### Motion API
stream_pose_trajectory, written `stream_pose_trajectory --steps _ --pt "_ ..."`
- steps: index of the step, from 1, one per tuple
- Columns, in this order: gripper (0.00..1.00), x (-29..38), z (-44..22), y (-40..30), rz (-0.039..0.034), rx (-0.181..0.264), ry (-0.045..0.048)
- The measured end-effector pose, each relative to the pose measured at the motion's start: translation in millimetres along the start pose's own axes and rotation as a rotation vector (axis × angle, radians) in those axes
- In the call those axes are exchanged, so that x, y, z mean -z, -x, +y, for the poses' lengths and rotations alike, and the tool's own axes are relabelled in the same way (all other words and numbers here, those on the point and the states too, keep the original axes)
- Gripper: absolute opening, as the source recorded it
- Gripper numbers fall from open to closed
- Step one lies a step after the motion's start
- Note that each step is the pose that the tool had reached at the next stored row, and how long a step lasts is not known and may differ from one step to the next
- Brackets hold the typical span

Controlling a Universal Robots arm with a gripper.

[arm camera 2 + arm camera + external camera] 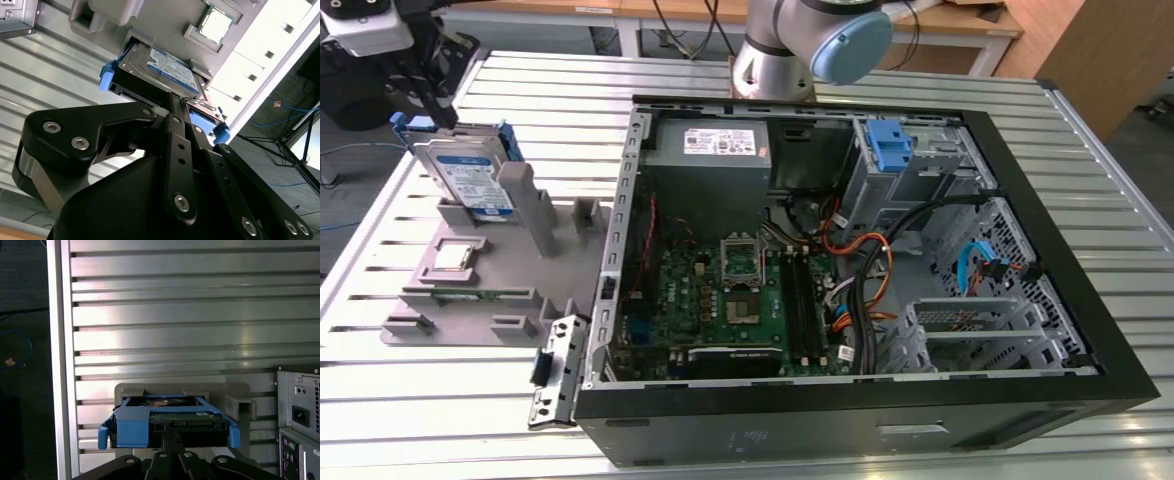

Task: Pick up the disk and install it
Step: 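Reach for the disk, then pick up the disk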

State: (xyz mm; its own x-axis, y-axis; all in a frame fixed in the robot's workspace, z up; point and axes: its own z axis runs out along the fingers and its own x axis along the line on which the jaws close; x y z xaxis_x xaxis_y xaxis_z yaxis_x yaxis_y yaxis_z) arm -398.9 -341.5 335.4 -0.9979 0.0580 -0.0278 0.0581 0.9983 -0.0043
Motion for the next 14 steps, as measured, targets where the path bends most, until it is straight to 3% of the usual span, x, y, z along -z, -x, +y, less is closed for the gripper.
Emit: stream_pose_trajectory --steps 14 --pt "0.10 2.7 0.0 0.1 -0.0001 0.000 0.0000"
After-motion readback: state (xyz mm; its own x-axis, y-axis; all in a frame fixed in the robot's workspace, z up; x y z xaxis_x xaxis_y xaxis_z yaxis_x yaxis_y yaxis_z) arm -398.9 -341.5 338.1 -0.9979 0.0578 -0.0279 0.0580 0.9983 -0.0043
